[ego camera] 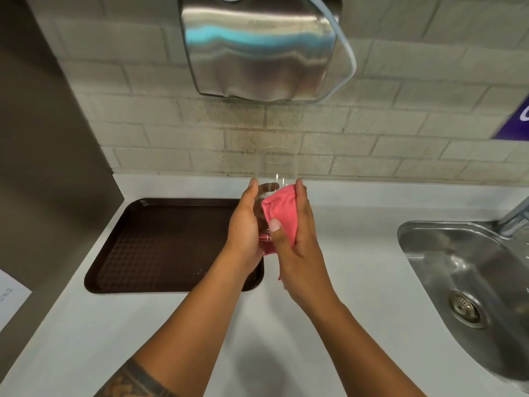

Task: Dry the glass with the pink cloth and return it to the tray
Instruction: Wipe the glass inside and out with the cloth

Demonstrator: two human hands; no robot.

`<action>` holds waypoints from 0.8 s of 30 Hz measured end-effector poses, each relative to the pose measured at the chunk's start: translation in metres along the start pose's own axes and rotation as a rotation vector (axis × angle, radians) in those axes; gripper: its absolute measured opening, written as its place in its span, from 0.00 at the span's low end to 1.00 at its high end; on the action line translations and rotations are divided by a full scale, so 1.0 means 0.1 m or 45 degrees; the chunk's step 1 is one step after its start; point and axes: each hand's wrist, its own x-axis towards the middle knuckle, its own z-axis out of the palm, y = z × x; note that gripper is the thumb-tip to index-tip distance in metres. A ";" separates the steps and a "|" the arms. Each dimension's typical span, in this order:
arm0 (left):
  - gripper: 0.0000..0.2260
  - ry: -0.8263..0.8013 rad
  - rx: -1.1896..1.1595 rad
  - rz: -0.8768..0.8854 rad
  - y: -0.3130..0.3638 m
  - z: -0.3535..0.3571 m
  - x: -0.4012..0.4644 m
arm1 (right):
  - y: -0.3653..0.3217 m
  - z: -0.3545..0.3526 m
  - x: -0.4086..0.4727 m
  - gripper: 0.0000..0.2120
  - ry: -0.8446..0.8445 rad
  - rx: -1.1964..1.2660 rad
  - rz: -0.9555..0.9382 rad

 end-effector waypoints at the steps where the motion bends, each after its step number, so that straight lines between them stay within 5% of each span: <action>1: 0.31 -0.020 -0.006 0.009 -0.01 0.00 0.00 | 0.00 0.00 -0.01 0.36 0.027 -0.007 -0.019; 8: 0.33 -0.045 0.132 0.019 -0.07 0.01 0.06 | 0.07 -0.02 -0.05 0.44 0.113 -0.114 -0.054; 12: 0.19 0.126 0.469 0.249 -0.04 0.02 0.06 | 0.13 -0.09 -0.05 0.43 0.113 -0.291 -0.146; 21: 0.29 -0.038 0.030 -0.017 0.04 0.10 -0.11 | 0.07 -0.11 -0.26 0.33 0.059 -0.608 -0.235; 24: 0.25 -0.053 -0.042 -0.042 0.09 0.13 -0.13 | 0.06 -0.10 -0.35 0.31 -0.012 -0.754 -0.294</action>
